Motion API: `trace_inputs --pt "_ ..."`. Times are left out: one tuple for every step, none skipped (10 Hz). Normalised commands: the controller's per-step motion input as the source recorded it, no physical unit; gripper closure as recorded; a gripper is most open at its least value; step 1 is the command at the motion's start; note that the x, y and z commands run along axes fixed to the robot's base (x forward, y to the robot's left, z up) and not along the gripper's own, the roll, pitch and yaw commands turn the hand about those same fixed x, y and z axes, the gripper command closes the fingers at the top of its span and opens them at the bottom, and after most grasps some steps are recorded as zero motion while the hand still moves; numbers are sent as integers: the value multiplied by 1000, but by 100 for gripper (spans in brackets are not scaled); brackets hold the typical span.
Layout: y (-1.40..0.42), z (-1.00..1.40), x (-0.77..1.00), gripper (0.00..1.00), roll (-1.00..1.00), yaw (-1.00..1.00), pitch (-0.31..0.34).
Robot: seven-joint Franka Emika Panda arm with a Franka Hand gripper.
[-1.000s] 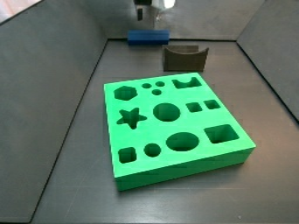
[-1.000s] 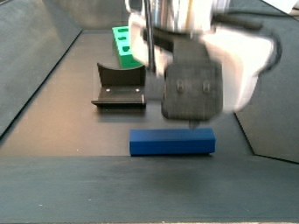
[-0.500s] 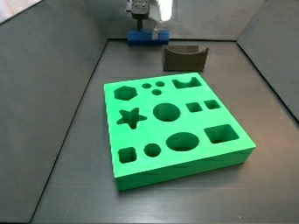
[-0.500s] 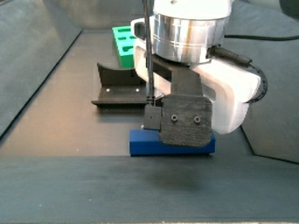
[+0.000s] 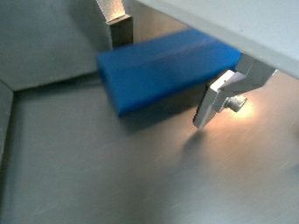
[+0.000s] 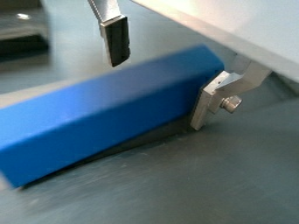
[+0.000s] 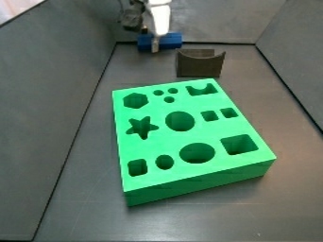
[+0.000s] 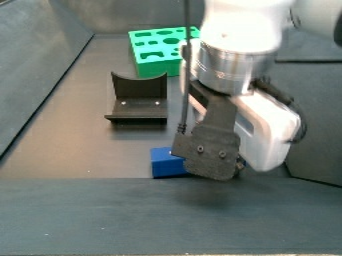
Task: Pick up the hexagon object. Move up. Place the hexagon object on the fixture. Regrasp the hexagon object. Move to above the board. Insert the hexagon object.
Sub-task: Pick up the hexagon object.
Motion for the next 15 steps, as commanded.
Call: trace_inputs --pt "0 -551 0 0 -256 -366 -170" --pt "-23 -594 37 0 -240 -249 -164" --pt "-31 -580 69 0 -249 -217 -163" --pt "-260 -629 89 0 -216 -277 -164" --pt "-394 -586 54 0 -210 -320 -194" --pt "-380 -620 91 0 -213 -300 -177" --pt "29 -271 0 0 -179 -80 -116" --pt "0 0 29 0 0 0 36" --pt "0 0 0 0 0 0 10" --pt "0 0 0 0 0 0 0" --pt "0 0 0 100 0 0 0" --pt "0 0 0 100 0 0 0" --pt "0 0 0 100 0 0 0" --pt "0 0 0 100 0 0 0" --pt "0 0 0 100 0 0 0"
